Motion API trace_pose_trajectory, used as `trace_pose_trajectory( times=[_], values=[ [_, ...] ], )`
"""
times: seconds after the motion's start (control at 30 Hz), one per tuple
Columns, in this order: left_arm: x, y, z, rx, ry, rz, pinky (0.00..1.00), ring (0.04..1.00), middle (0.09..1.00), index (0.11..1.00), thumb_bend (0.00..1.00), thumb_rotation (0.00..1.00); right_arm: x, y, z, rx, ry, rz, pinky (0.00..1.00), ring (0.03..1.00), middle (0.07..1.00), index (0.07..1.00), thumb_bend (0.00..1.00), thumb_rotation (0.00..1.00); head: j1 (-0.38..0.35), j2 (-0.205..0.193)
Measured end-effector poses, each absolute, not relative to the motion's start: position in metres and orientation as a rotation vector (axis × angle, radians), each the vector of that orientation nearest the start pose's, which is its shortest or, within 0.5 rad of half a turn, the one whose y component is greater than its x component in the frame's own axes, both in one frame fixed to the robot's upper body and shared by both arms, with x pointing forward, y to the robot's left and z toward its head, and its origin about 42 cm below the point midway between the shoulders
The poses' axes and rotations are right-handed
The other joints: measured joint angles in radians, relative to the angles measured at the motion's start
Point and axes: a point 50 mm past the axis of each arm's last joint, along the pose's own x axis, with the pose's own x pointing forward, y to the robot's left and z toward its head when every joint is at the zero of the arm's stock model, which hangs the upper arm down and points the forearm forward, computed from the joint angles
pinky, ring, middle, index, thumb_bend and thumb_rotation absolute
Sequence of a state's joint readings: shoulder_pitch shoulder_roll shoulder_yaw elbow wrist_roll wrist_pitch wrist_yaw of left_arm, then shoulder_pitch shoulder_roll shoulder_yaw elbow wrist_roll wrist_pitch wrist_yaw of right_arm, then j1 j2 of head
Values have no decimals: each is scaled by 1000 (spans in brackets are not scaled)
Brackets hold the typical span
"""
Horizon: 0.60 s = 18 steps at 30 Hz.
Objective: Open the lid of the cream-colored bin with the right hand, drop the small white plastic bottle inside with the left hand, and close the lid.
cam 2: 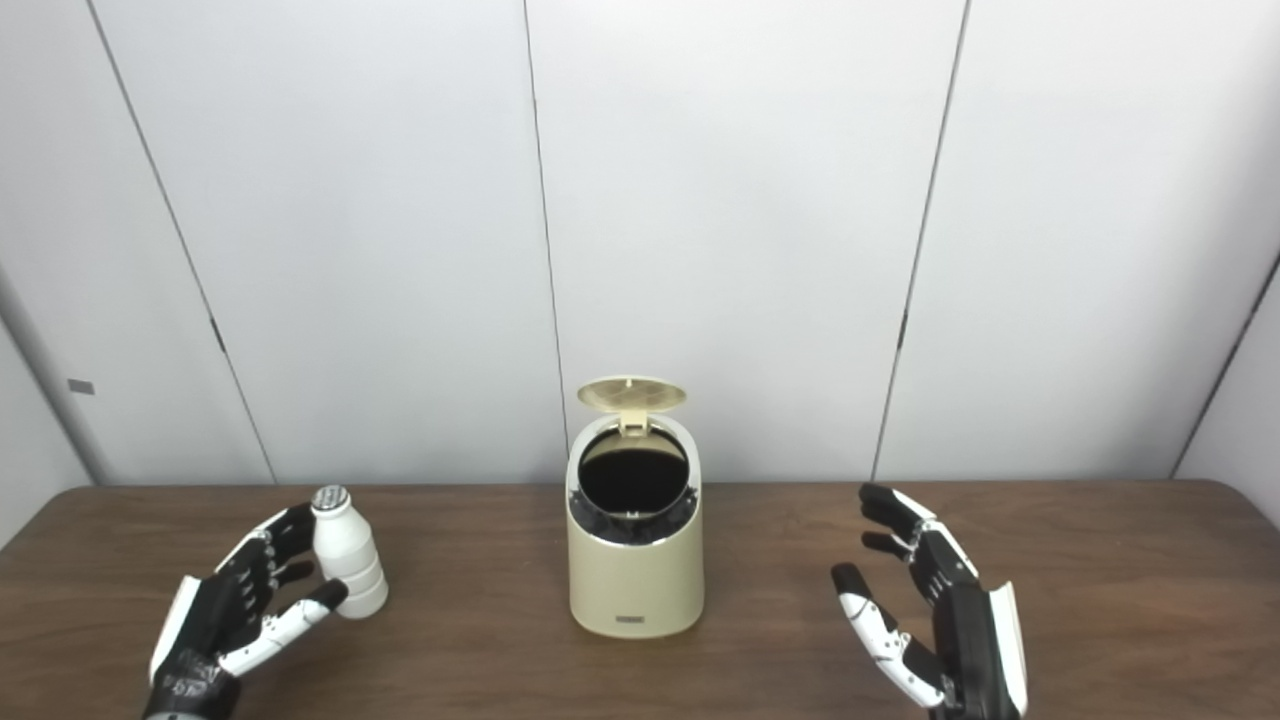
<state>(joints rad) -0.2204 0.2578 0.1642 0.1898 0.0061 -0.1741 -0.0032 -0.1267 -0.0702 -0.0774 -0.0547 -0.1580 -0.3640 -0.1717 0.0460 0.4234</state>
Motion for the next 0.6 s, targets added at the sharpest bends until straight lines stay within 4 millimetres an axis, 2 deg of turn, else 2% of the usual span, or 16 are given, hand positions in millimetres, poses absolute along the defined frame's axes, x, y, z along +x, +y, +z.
trace_pose_trajectory(
  times=[0.2, 0.37, 0.47, 0.6],
  values=[
    [351, 330, 134, 227, -190, 168, 774, 854, 845, 866, 1000, 362, 312, -248, 174, -188, -558, -184, 701, 792, 794, 761, 166, 336, 8, -2],
    [352, 332, 129, 249, -191, 201, 774, 843, 830, 855, 1000, 354, 311, -251, 177, -183, -560, -186, 698, 791, 797, 764, 159, 332, 25, 2],
    [356, 332, 127, 255, -186, 210, 784, 845, 832, 855, 1000, 335, 311, -251, 177, -181, -557, -186, 696, 789, 796, 762, 151, 333, 31, 0],
    [367, 331, 126, 274, -179, 213, 733, 819, 821, 848, 1000, 322, 310, -252, 177, -183, -557, -182, 695, 786, 790, 755, 144, 301, 34, 0]
  ],
)
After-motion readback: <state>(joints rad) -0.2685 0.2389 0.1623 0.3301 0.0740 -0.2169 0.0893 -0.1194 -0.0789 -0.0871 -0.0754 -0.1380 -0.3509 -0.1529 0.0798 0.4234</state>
